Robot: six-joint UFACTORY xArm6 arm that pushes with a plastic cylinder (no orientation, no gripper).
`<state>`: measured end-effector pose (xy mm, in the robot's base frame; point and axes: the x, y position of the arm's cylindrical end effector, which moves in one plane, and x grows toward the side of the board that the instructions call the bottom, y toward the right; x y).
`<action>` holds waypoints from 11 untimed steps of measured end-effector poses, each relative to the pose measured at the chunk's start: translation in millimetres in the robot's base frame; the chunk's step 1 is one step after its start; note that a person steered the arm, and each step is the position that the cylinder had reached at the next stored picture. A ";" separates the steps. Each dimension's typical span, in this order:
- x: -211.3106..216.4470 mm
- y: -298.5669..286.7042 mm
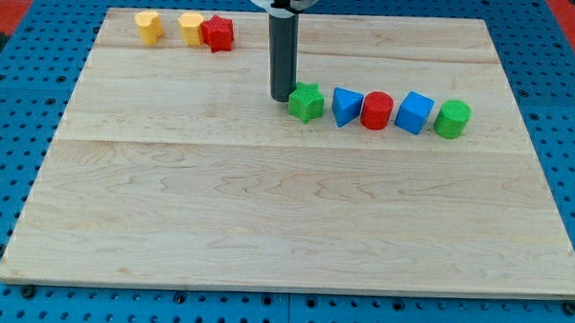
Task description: Move the red star towards the green star
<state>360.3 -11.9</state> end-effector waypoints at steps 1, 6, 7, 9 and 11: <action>0.1 -19.2; -166.0 -99.0; -130.2 -110.7; -87.9 -124.0; -102.3 -76.7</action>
